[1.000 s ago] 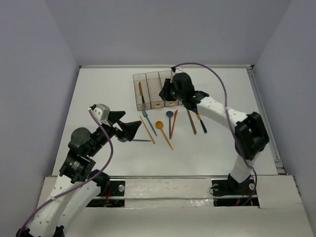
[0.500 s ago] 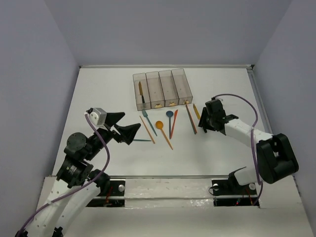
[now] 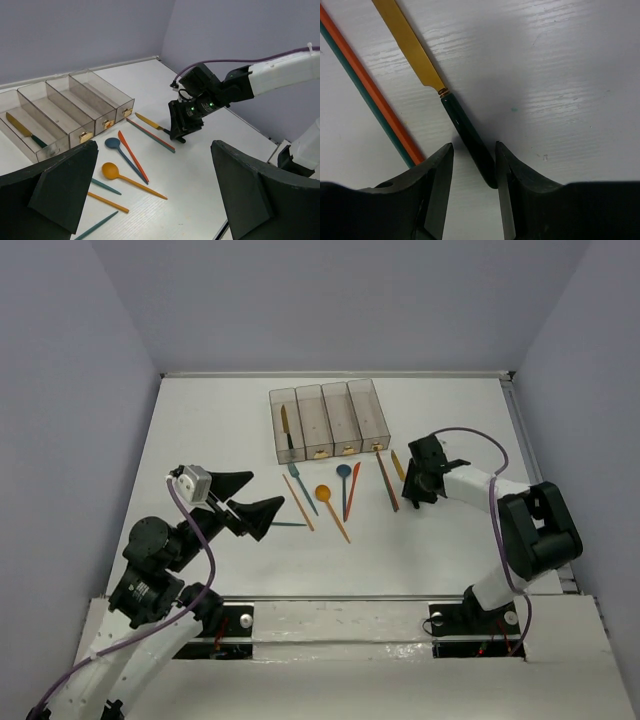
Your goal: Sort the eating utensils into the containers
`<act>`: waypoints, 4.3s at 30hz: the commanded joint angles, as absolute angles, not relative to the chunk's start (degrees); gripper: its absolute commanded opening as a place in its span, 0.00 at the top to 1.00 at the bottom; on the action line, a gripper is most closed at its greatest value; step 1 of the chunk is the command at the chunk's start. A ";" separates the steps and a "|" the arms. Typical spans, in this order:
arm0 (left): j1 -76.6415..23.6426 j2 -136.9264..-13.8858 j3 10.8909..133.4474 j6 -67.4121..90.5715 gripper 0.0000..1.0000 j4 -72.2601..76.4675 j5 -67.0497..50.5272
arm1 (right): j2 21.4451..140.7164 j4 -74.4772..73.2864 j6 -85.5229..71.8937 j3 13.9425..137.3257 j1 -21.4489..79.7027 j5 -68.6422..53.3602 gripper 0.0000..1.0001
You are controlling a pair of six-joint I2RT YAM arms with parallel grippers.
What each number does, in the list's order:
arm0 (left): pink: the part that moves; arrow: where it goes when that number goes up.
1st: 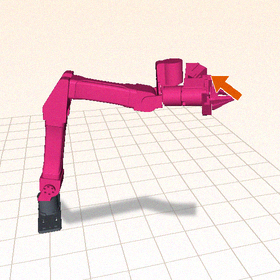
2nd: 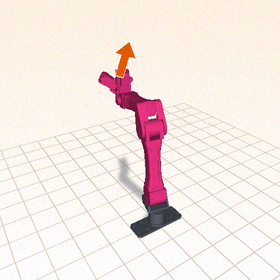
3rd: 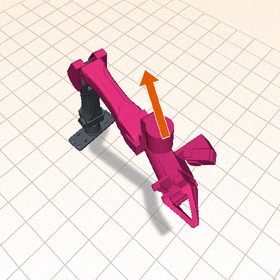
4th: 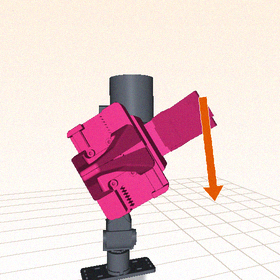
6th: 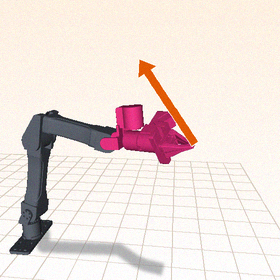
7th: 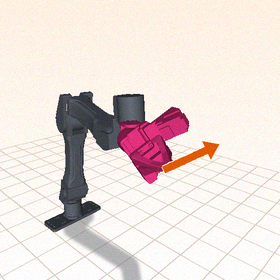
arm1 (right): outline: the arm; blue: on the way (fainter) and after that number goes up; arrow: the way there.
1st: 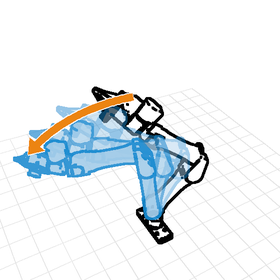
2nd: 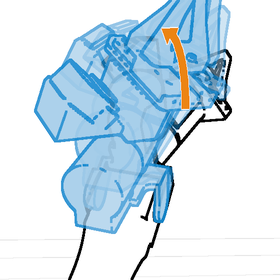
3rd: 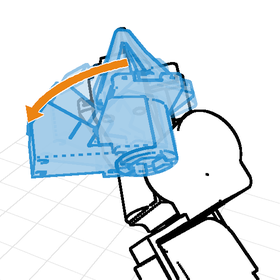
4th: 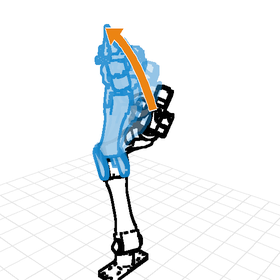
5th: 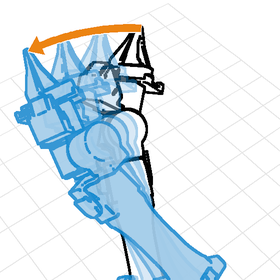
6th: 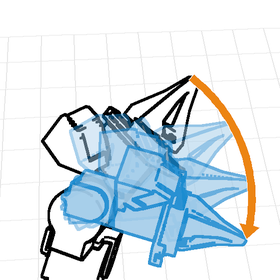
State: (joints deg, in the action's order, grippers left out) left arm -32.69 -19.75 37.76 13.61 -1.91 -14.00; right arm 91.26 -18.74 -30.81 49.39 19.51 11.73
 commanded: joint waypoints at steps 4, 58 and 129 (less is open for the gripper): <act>-33.57 -19.16 43.24 12.22 0.01 -4.56 -11.26 | 95.62 -21.27 -30.23 53.35 19.16 12.48 0.66; -30.15 -25.22 41.05 10.63 0.01 -4.13 -7.56 | 133.15 -8.96 -32.61 115.83 40.52 2.02 0.92; -29.62 -24.52 40.87 10.99 0.01 -3.34 -10.55 | 104.59 -18.63 -37.97 62.14 44.65 28.56 0.81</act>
